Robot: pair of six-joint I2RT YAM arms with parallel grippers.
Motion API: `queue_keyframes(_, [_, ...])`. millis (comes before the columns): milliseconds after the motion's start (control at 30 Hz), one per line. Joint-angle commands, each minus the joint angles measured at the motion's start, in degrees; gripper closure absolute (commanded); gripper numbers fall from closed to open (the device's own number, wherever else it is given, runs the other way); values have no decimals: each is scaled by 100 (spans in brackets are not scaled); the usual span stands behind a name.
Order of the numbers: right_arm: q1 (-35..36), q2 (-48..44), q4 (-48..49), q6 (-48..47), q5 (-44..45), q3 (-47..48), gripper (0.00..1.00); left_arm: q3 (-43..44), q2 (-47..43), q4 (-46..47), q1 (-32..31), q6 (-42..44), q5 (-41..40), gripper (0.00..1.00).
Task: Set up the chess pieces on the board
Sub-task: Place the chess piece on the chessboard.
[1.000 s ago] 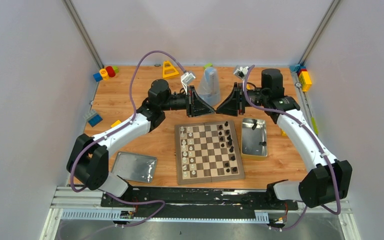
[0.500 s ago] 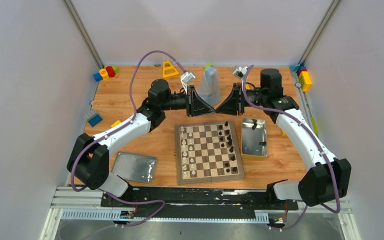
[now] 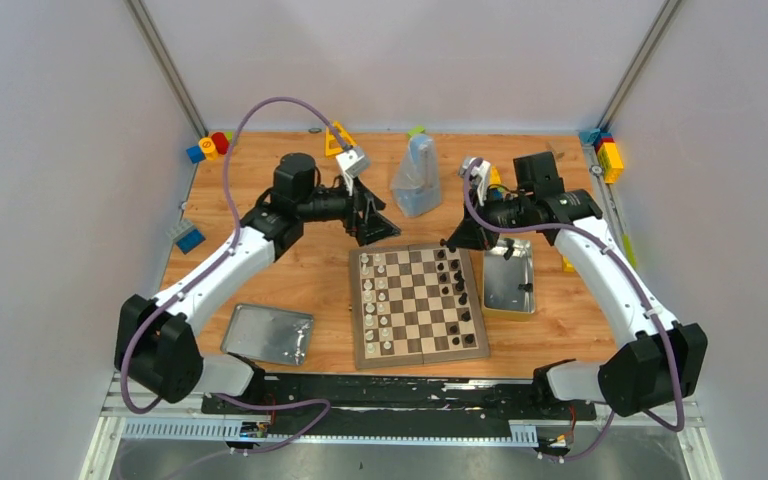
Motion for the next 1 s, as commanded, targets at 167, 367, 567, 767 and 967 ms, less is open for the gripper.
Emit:
queue_keyframes(167, [864, 316, -1970, -1542, 2372, -34, 100, 734, -805, -2407, 739, 1881, -1559, 0])
queue_keyframes(367, [1588, 974, -2295, -1504, 3248, 194, 100, 963, -1013, -2967, 767, 2163, -2347, 0])
queue_keyframes(567, [2206, 1795, -2671, -1418, 3980, 535, 100, 962, -1231, -3194, 776, 2294, -2590, 0])
queue_keyframes(767, [2489, 2414, -2796, -1340, 4338, 854, 100, 952, -1409, -3364, 790, 2359, -2845, 0])
queue_keyframes(967, [2629, 2821, -2914, -1323, 4625, 994, 100, 973, -1509, -3478, 824, 2450, -3354, 0])
